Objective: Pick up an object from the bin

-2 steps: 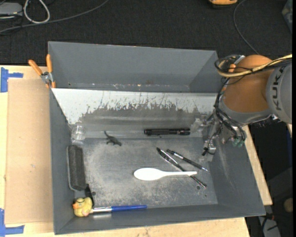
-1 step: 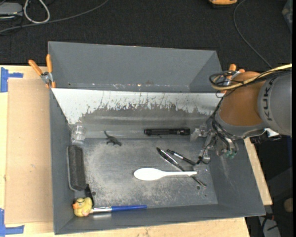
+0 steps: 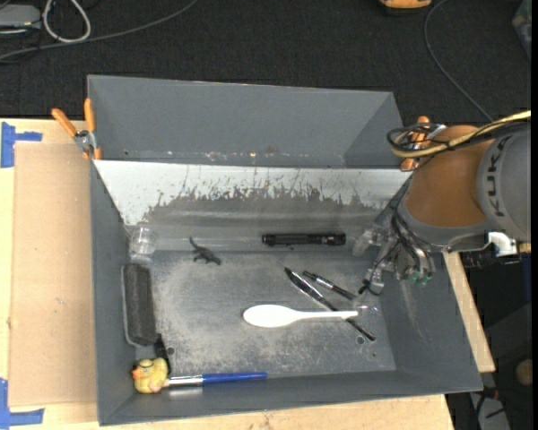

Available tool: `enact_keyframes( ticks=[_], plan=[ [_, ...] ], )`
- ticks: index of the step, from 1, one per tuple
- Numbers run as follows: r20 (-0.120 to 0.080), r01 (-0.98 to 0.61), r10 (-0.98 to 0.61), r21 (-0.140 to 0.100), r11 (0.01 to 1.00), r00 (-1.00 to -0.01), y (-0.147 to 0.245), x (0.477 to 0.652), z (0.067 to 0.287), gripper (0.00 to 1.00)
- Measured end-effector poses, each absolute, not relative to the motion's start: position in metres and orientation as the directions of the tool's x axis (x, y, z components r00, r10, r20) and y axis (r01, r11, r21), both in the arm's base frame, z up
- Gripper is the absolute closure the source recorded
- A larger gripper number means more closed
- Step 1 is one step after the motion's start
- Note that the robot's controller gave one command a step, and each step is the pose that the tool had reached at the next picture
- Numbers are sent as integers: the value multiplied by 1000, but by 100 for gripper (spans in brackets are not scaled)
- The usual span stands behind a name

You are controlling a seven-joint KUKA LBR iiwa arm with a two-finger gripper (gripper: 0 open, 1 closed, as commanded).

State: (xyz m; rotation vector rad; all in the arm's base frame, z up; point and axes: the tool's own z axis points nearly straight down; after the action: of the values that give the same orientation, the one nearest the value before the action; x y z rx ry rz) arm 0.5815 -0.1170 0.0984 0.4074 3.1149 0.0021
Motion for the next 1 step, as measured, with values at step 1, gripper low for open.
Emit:
enact_keyframes(
  ticks=[1],
  plan=[
    [10,306,306,0,952,-952,-142,569,99,0]
  ],
)
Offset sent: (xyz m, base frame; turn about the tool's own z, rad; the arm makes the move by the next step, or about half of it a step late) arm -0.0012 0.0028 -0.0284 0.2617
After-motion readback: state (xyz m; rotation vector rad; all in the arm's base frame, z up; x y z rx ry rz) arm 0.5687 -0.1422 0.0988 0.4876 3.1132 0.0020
